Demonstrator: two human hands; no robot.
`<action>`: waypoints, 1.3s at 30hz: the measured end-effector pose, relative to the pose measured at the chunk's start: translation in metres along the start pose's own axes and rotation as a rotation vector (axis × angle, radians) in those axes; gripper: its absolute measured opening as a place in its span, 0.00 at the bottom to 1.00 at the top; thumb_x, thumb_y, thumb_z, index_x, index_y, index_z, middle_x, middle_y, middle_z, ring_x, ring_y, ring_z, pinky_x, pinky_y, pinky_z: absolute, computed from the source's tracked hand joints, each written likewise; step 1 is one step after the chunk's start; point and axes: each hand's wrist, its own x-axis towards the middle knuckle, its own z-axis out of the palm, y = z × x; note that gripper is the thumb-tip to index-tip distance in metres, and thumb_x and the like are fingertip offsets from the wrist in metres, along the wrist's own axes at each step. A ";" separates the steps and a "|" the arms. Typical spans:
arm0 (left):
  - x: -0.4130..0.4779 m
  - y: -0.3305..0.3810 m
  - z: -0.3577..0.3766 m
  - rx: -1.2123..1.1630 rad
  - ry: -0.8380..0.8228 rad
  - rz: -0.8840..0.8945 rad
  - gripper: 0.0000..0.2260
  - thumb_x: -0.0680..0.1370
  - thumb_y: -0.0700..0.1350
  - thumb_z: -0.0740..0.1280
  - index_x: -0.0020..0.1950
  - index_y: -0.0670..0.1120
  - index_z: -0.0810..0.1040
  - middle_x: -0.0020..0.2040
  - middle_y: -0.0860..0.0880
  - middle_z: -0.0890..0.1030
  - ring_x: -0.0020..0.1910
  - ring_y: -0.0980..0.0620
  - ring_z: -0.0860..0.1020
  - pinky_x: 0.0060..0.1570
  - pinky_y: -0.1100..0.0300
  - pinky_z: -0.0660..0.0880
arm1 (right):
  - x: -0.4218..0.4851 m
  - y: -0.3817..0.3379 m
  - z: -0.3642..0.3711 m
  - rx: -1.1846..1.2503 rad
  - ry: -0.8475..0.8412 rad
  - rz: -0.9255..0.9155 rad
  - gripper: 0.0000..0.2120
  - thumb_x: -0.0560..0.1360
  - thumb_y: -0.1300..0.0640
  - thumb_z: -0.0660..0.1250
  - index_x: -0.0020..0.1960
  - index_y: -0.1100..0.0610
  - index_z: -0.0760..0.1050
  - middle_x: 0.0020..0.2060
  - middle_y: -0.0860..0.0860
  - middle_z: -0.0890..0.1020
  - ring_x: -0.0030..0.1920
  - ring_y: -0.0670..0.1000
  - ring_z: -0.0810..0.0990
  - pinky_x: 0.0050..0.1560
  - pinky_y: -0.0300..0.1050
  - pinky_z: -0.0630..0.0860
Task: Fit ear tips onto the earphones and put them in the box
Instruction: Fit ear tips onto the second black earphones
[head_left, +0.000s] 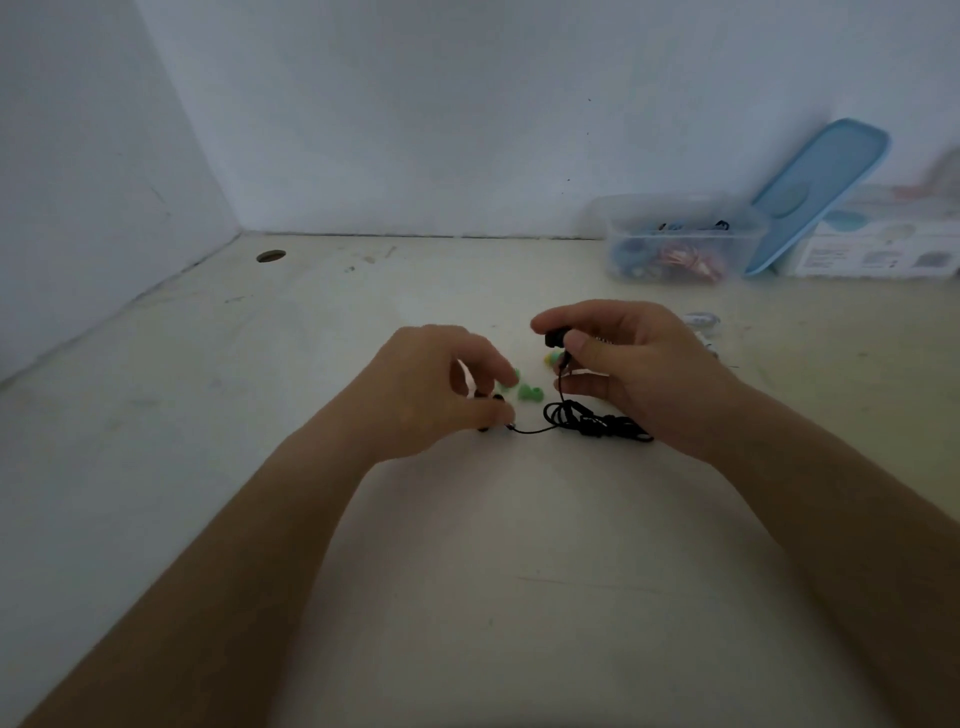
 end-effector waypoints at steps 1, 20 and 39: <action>-0.001 0.001 0.001 0.024 -0.030 -0.001 0.10 0.68 0.51 0.79 0.47 0.58 0.84 0.41 0.57 0.81 0.39 0.58 0.78 0.39 0.69 0.72 | 0.000 -0.001 -0.001 0.010 -0.001 0.001 0.12 0.80 0.67 0.62 0.52 0.56 0.83 0.48 0.55 0.81 0.44 0.52 0.80 0.49 0.42 0.80; -0.003 0.007 0.025 0.042 -0.010 0.035 0.05 0.75 0.45 0.72 0.46 0.55 0.80 0.48 0.56 0.77 0.40 0.60 0.75 0.44 0.65 0.72 | -0.011 -0.038 -0.023 -0.813 0.006 0.003 0.12 0.67 0.61 0.79 0.48 0.49 0.84 0.43 0.44 0.86 0.38 0.38 0.82 0.42 0.24 0.74; 0.004 0.038 0.067 -0.361 0.203 -0.073 0.02 0.77 0.46 0.70 0.45 0.54 0.80 0.41 0.56 0.82 0.41 0.61 0.80 0.43 0.67 0.74 | -0.035 -0.017 -0.013 -1.033 0.022 0.016 0.10 0.67 0.58 0.75 0.48 0.51 0.85 0.40 0.48 0.86 0.38 0.46 0.82 0.42 0.43 0.79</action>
